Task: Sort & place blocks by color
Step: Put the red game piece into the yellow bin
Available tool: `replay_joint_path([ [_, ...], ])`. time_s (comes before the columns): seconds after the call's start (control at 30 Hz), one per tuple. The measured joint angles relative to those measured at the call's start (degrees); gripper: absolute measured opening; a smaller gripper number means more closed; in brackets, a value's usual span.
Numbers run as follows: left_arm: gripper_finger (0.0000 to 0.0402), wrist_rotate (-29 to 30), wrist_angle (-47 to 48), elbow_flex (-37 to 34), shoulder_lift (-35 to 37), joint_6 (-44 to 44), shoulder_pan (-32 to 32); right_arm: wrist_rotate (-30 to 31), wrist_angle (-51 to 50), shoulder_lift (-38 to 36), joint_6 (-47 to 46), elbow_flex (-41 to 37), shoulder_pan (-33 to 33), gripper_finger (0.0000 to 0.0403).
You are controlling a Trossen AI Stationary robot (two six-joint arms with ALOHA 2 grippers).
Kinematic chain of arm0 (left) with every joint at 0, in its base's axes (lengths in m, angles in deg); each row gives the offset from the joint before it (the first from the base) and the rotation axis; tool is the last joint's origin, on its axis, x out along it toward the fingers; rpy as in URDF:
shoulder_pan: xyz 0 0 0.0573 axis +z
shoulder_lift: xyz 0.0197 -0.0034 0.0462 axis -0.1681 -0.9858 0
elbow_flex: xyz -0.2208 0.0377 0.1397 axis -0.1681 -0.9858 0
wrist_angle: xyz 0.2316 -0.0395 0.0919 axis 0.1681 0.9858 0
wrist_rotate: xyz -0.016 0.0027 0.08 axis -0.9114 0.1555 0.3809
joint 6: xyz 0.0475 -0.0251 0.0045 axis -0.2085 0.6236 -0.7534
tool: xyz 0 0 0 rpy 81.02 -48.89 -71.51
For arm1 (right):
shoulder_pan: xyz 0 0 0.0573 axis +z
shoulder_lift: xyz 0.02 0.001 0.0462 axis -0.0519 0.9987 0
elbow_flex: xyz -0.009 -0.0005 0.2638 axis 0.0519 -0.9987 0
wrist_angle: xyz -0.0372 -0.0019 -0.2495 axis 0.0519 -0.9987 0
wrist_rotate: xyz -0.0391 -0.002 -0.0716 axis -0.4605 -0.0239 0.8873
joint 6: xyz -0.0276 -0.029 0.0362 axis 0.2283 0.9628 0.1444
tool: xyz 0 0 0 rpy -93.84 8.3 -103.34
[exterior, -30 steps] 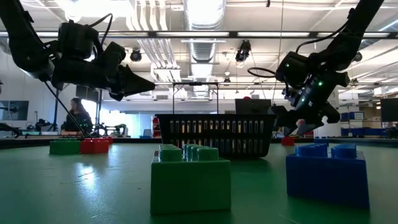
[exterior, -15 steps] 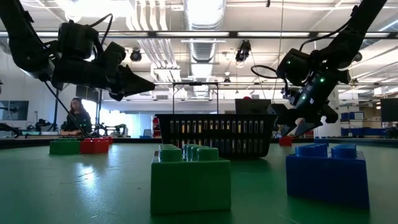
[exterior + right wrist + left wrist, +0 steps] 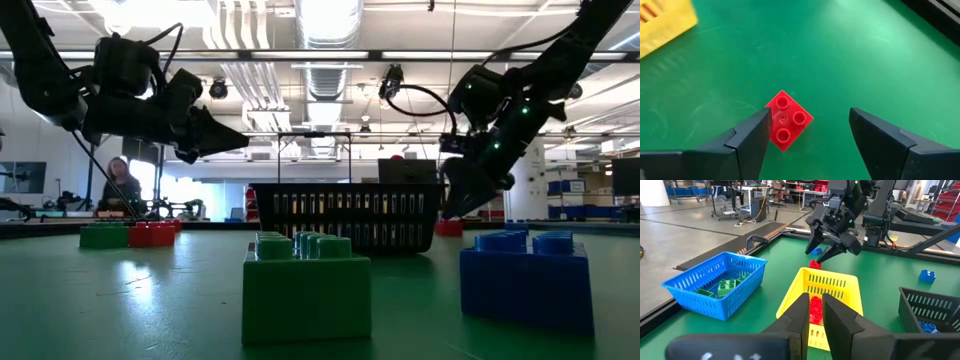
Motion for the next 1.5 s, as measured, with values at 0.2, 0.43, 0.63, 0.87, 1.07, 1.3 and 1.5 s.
replay_joint_path([
  [0.2,0.0033,0.00,0.00,0.00,0.00,0.00,0.00,-4.61,-0.11,-0.78,-4.38,0.02,0.17,0.0250],
  [0.43,0.0033,0.00,0.00,0.00,0.00,0.00,0.00,-1.42,0.60,-2.96,-18.59,0.03,4.67,0.0259],
  [0.63,0.0033,0.02,0.00,0.00,0.00,0.00,0.00,13.57,-1.42,-1.57,-28.48,0.04,13.52,0.0266],
  [0.87,0.0033,0.02,0.02,0.00,0.00,0.00,0.00,20.48,-0.25,3.46,-35.87,-0.04,18.29,0.0253],
  [1.07,0.0033,0.02,0.02,0.00,0.00,0.00,0.04,21.76,6.31,10.47,-36.15,-0.02,18.31,0.0236],
  [1.3,0.0033,0.02,0.04,0.00,0.00,0.00,0.04,23.57,9.37,14.71,-35.11,0.26,18.33,0.0177],
  [1.5,0.0033,0.02,0.04,0.00,0.00,0.00,0.02,21.19,8.55,11.57,-31.36,0.09,18.42,0.0131],
])
